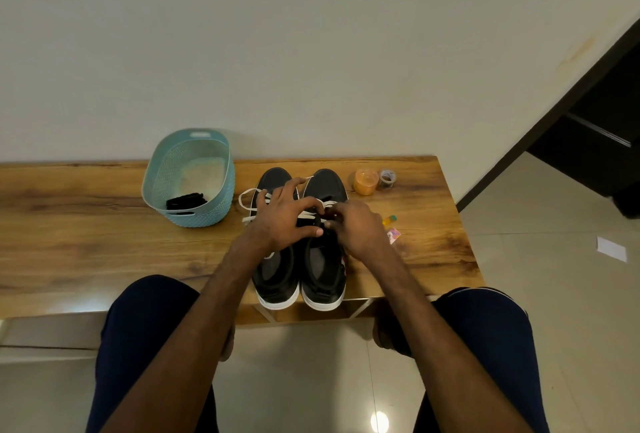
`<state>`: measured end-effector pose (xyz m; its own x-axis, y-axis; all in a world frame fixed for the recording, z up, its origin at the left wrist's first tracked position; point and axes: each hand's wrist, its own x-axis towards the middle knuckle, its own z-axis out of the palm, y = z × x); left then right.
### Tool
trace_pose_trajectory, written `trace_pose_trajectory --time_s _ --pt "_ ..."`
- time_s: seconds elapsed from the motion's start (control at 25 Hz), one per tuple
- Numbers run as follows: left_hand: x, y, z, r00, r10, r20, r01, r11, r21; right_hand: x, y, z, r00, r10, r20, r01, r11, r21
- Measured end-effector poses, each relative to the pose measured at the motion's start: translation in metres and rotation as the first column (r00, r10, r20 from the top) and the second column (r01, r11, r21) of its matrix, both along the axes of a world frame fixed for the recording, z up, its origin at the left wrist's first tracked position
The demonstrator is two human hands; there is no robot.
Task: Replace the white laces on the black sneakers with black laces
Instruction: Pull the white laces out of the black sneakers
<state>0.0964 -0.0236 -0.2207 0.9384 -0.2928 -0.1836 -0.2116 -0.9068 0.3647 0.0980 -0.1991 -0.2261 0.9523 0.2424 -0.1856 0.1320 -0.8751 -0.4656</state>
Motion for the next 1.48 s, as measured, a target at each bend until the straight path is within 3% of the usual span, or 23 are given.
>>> trace_pose_trajectory --time_s 0.04,0.12,0.2,0.28,0.32,0.48,0.56,0.64,0.72,0.84,0.96,1.04,1.08,1.16,1.24,1.32,1.4,1.48 --pt "-0.001 0.001 0.000 1.000 0.003 -0.002 -0.003 1.000 -0.001 0.001 0.001 -0.001 1.000 -0.004 0.017 0.005 0.999 -0.050" --pt "-0.002 0.001 0.000 1.000 0.004 -0.002 -0.004 1.000 -0.011 0.005 -0.008 0.001 0.996 -0.084 0.042 0.084 0.996 0.010" --pt "-0.001 0.001 0.001 1.000 0.008 -0.009 -0.008 1.000 -0.014 0.011 -0.024 0.007 0.962 -0.267 0.061 0.244 0.936 0.254" --pt "0.000 0.001 0.001 1.000 0.014 -0.024 -0.015 1.000 -0.010 0.018 -0.041 0.015 0.885 -0.464 0.042 0.378 0.769 0.515" --pt "0.000 0.001 0.001 0.999 0.019 -0.029 -0.019 1.000 -0.014 0.020 -0.047 0.017 0.859 -0.510 0.047 0.399 0.722 0.565" --pt "0.002 -0.004 -0.003 0.996 0.091 0.000 -0.090 0.986 -0.142 0.015 -0.032 0.008 0.894 -0.446 0.047 0.356 0.770 0.530" --pt "0.006 -0.008 -0.006 0.990 0.123 0.062 -0.111 0.979 -0.169 0.014 -0.026 0.004 0.887 -0.462 0.000 0.371 0.710 0.598" --pt "0.010 -0.013 -0.009 0.987 0.100 0.125 -0.088 0.991 -0.101 0.016 -0.027 0.003 0.865 -0.502 -0.009 0.389 0.659 0.644" --pt "0.014 -0.020 -0.015 0.987 0.029 0.157 -0.035 0.999 0.032 0.016 -0.030 0.002 0.872 -0.489 0.023 0.395 0.731 0.556" --pt "0.018 -0.027 -0.021 0.987 -0.004 0.159 -0.019 0.989 0.146 0.007 -0.026 -0.005 0.938 -0.348 0.011 0.331 0.902 0.276" --pt "0.020 -0.032 -0.025 0.979 0.023 0.202 -0.062 0.980 0.188 -0.006 -0.013 -0.012 0.956 -0.156 -0.247 0.221 0.940 0.261" --pt "0.019 -0.035 -0.027 0.978 0.010 0.209 -0.053 0.978 0.201 -0.009 -0.008 -0.018 0.970 -0.122 -0.208 0.160 0.971 0.175" --pt "0.019 -0.034 -0.028 0.978 0.045 0.202 -0.072 0.989 0.132 -0.009 -0.007 -0.019 0.975 -0.131 -0.178 0.160 0.975 0.155" --pt "0.018 -0.030 -0.027 0.968 0.231 0.102 -0.214 0.964 -0.156 -0.009 -0.006 -0.021 0.974 -0.157 -0.162 0.182 0.972 0.150" --pt "0.020 -0.023 -0.024 0.930 0.358 -0.086 -0.356 0.814 -0.458 -0.009 -0.006 -0.022 0.972 -0.173 -0.161 0.195 0.972 0.129" --pt "0.020 -0.020 -0.020 0.928 0.334 -0.168 -0.366 0.727 -0.580 -0.009 -0.006 -0.022 0.972 -0.177 -0.156 0.197 0.972 0.126" --pt "0.021 -0.020 -0.015 0.964 0.260 -0.063 -0.260 0.860 -0.439 -0.010 -0.005 -0.023 0.973 -0.177 -0.150 0.198 0.971 0.136" --pt "0.019 -0.022 -0.015 0.979 0.159 0.128 -0.147 0.984 -0.103 -0.010 -0.005 -0.023 0.973 -0.176 -0.146 0.197 0.969 0.146"
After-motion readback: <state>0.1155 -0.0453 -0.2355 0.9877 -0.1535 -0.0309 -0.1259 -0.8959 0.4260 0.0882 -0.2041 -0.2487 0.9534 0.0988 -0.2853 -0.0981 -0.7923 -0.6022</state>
